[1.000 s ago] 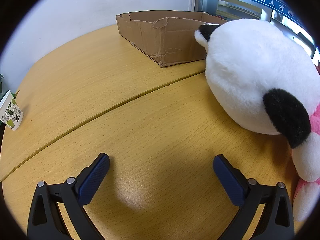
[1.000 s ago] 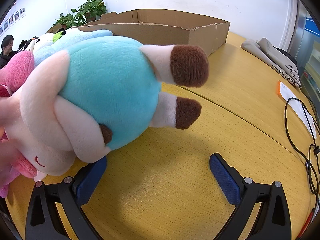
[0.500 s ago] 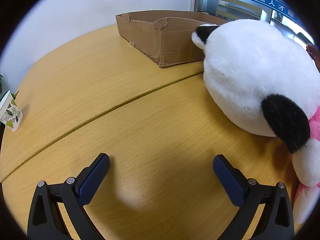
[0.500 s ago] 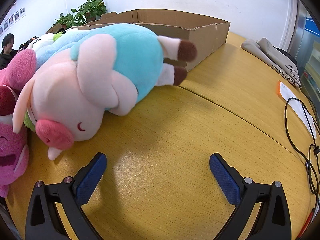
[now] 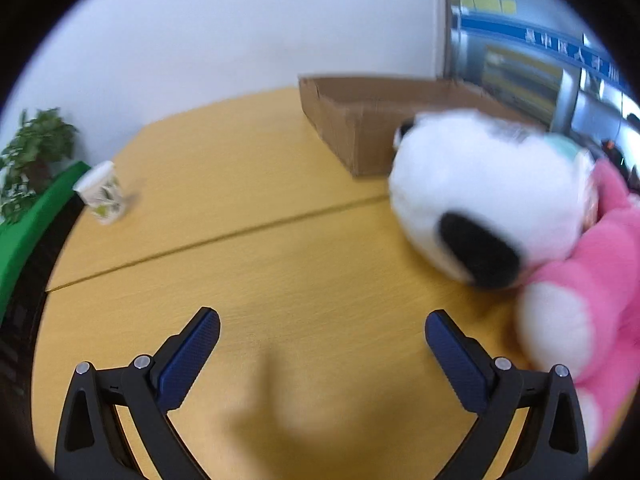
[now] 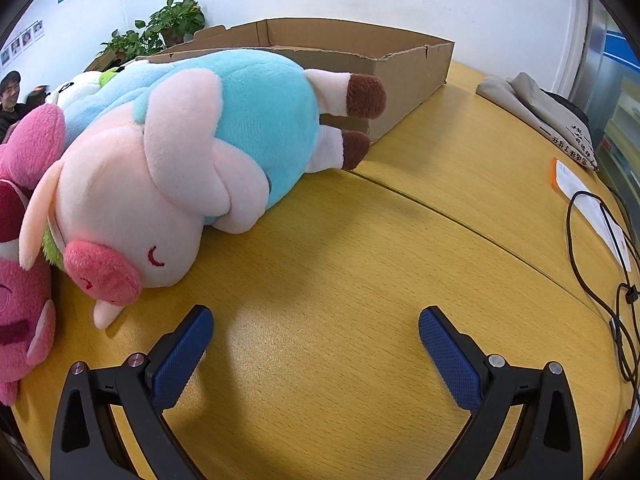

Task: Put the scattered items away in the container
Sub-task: 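Move both tools toward the pile of plush toys on the table, then close the left and right grippers on the pink bear plush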

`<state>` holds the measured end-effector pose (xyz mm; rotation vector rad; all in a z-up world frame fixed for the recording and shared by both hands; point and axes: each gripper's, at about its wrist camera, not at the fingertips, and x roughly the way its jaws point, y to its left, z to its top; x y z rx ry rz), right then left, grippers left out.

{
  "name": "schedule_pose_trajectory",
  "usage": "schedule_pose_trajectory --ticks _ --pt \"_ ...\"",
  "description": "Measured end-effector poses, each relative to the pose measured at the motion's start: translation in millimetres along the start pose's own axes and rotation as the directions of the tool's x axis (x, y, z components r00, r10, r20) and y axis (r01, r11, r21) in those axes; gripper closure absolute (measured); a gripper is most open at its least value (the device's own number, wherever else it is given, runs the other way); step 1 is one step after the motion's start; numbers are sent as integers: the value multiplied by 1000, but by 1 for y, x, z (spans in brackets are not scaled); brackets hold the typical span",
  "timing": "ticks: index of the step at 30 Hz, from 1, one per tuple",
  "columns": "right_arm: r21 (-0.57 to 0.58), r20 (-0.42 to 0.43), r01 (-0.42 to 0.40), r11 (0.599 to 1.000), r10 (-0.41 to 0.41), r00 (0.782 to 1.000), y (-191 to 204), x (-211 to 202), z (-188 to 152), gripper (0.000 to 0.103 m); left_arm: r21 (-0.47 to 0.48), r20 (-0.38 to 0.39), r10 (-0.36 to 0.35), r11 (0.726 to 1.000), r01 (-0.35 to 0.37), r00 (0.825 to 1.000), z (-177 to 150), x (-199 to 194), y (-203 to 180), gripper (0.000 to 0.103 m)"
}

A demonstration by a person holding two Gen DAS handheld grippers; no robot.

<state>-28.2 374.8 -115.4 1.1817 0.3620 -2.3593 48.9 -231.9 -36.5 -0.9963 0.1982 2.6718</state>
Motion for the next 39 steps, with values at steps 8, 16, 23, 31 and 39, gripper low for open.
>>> schedule_pose_trajectory --ticks 8,16,23,31,39 --pt "40 43 47 998 -48 998 13 -17 -9 0 -76 229 32 997 -14 973 22 -105 -107 1" --pt "258 317 32 966 -116 941 58 -138 -40 0 -133 165 -81 986 103 983 21 -87 -187 1" --pt "404 439 -25 914 -170 882 139 -161 -54 0 -207 76 -139 967 152 987 9 -69 -206 1" --pt "406 413 -5 914 -179 893 205 -152 -36 0 -188 117 -178 962 198 977 -8 -88 -218 1" --pt "430 298 81 899 -227 927 227 -125 -34 0 -193 107 -196 958 214 975 -13 -85 -224 1"
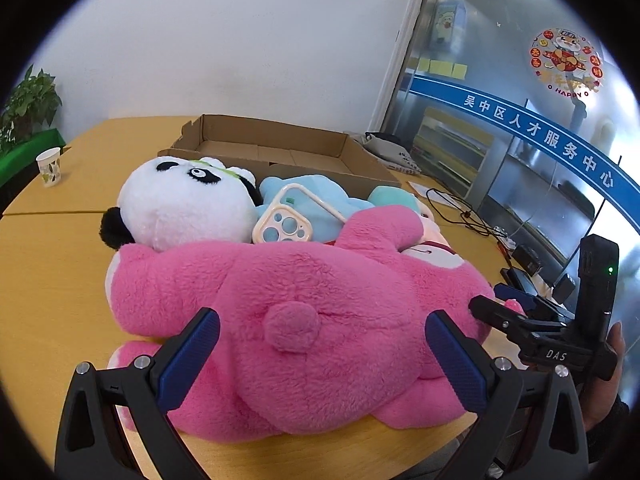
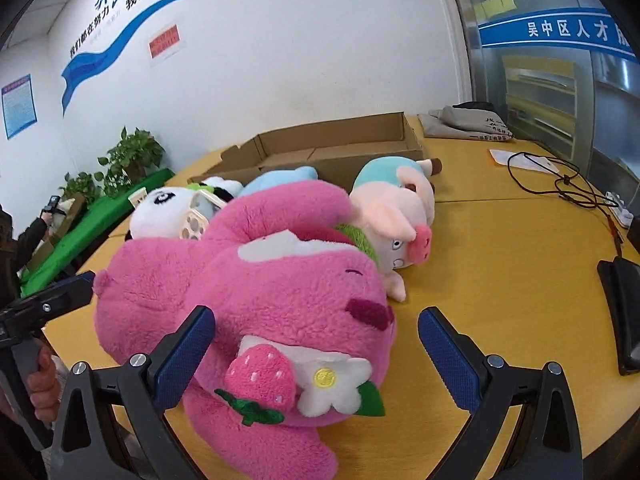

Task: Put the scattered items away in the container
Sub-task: 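Close the left and right grippers on the pink bear plush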

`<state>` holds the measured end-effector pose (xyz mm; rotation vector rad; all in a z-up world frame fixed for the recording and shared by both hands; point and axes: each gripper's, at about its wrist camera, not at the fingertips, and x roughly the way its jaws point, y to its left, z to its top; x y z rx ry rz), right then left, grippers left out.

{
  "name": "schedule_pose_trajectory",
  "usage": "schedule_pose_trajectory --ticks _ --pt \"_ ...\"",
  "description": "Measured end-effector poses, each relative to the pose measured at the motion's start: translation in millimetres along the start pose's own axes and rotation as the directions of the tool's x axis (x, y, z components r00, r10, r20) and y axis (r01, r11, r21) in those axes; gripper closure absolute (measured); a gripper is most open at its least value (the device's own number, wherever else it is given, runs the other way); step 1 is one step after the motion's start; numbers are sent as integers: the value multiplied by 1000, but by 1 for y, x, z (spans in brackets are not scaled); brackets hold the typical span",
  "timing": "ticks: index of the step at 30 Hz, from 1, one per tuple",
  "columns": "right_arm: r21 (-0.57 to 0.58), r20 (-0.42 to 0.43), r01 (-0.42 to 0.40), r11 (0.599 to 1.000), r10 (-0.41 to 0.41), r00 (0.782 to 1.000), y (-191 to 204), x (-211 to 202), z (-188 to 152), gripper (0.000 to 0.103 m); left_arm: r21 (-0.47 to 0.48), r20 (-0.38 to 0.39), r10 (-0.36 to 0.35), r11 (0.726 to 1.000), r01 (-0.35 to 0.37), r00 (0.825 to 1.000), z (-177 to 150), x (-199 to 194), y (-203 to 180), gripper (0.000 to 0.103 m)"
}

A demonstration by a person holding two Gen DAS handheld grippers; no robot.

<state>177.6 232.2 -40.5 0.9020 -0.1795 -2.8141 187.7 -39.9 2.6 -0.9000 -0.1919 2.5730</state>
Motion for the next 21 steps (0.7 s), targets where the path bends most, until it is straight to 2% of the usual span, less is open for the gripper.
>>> schedule_pose_trajectory --ticks 4,6,10,12,17,21 --pt "47 12 2 999 -2 1000 -3 3 3 0 -51 -26 6 999 -7 1000 1 14 12 1" --pt "55 4 34 998 -34 999 -3 8 5 0 -86 -56 -5 996 0 998 -1 25 22 1" --pt "63 -33 12 998 -10 999 -7 22 7 0 -201 -120 -99 977 74 988 -12 46 42 0" --pt "89 -36 -12 996 15 999 -12 28 5 0 -209 -118 -105 975 78 987 -15 49 45 1" --pt "219 -72 -123 968 141 987 -29 45 -4 0 -200 -120 -115 976 89 986 -15 51 44 4" --pt "139 -66 -131 982 141 988 -23 46 -3 0 -196 -122 -120 976 95 985 -13 50 43 12"
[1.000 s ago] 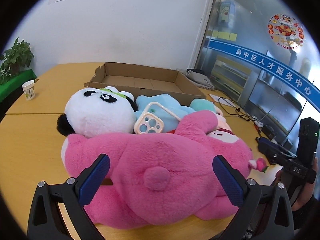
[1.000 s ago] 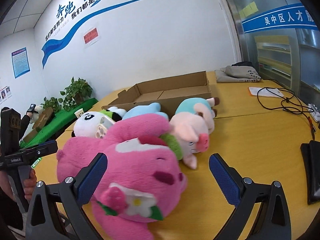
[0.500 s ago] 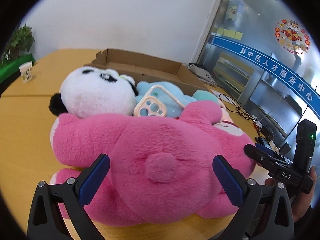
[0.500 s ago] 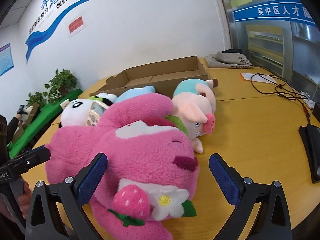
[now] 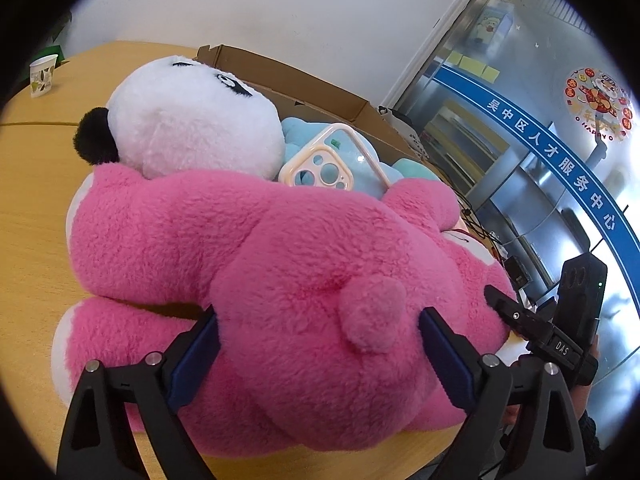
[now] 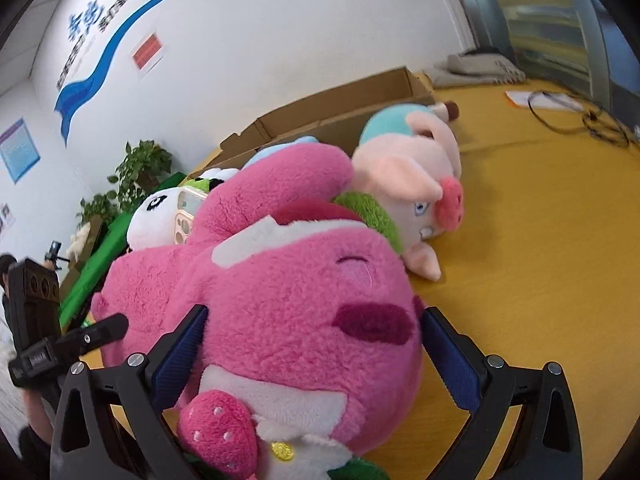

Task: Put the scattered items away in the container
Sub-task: 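Close the left and right grippers on the pink bear plush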

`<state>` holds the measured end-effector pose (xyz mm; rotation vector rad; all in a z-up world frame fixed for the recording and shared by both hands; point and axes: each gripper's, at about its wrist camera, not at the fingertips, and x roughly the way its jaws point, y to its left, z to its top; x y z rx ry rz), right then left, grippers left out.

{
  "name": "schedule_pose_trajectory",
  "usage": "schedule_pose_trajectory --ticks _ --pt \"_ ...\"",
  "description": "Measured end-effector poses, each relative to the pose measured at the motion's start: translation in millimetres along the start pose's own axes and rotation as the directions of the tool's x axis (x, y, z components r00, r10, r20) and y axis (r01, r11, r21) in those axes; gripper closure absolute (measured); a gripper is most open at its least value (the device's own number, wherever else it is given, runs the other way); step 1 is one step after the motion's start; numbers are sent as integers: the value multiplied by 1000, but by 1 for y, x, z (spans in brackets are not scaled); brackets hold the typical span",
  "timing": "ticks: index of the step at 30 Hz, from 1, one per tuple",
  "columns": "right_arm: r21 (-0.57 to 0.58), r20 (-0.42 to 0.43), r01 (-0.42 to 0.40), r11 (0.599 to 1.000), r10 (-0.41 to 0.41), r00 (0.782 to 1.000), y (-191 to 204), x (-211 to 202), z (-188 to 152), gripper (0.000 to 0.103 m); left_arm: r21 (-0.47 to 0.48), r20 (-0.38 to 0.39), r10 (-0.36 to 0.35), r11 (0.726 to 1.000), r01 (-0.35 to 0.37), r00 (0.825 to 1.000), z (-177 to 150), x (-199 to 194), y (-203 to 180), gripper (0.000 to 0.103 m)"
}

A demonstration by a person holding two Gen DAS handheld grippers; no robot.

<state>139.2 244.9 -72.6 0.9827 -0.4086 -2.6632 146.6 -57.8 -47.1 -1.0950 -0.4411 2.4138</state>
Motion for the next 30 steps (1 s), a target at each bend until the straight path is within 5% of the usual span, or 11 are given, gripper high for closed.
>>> schedule_pose_trajectory --ticks 6,15,30 --pt "-65 27 -9 998 11 1000 11 -8 -3 19 11 0 0 1000 0 1000 2 -3 -3 20" --pt "-100 22 -38 994 40 999 20 -24 -4 36 57 11 43 997 -44 999 -4 -19 -20 51" --pt "-105 223 -77 991 99 970 35 -102 14 38 168 189 -2 985 -30 982 17 -97 -84 57"
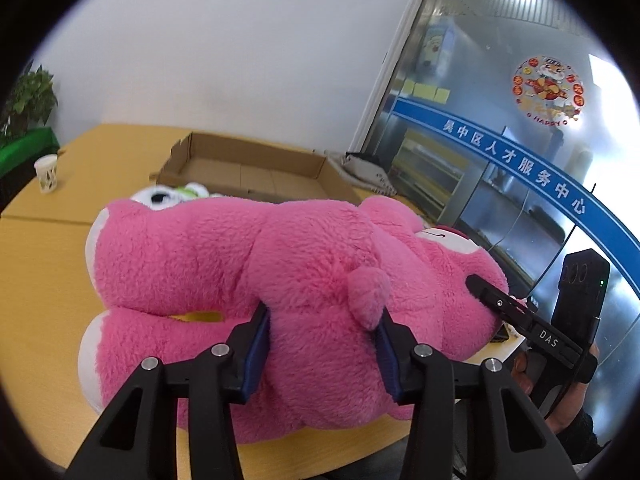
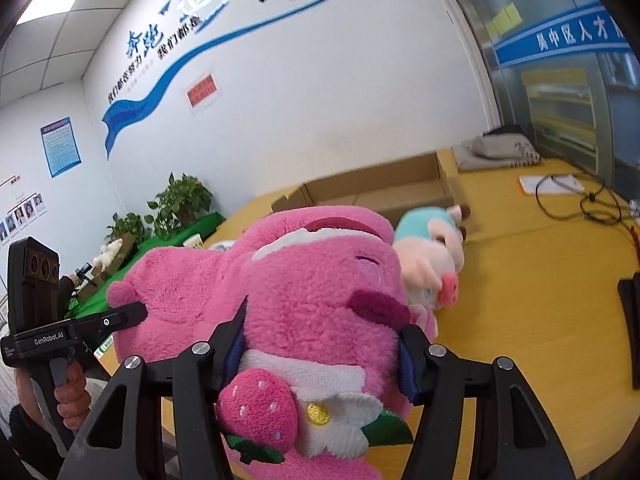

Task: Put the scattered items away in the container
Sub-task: 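Close the left and right grippers on the pink bear plush, then lift the pink bear with both grippers and carry it over the box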

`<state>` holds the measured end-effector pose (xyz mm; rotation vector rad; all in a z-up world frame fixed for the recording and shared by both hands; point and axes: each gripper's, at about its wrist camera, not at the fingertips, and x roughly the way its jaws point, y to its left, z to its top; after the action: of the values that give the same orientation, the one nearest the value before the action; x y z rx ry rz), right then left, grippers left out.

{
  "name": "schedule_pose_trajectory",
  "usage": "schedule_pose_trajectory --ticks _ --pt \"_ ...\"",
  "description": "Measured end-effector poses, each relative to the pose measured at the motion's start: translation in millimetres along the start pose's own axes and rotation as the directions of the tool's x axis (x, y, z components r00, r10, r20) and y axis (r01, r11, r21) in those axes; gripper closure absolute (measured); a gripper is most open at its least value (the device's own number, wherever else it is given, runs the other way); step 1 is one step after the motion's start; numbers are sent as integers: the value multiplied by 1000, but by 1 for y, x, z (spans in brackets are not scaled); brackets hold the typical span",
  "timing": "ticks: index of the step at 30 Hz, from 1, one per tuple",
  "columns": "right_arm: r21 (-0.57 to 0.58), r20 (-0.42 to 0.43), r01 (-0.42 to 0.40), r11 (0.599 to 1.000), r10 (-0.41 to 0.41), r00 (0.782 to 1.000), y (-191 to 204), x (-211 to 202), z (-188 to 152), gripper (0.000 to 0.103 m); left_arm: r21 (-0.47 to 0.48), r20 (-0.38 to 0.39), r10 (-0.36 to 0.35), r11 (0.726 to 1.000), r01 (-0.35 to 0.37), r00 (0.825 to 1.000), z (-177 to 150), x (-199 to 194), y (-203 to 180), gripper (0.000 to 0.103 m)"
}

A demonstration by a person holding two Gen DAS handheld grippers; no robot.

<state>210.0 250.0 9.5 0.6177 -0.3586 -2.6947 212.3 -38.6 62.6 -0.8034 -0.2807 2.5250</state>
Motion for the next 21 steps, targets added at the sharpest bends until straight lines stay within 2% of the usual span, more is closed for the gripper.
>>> schedule_pose_trajectory --ticks 4,10,16,21 --pt "-35 77 8 999 -5 997 12 -17 18 38 34 59 -21 999 19 998 17 -10 -6 57" --pt "-35 110 5 999 -1 994 17 -19 45 38 67 110 -35 997 28 993 38 -15 -7 57" --pt "-47 106 10 999 -5 994 24 -4 59 38 71 117 -18 997 10 993 49 -9 0 57" --pt "-48 78 29 998 -25 997 17 16 64 38 60 79 -24 998 19 997 56 15 9 57"
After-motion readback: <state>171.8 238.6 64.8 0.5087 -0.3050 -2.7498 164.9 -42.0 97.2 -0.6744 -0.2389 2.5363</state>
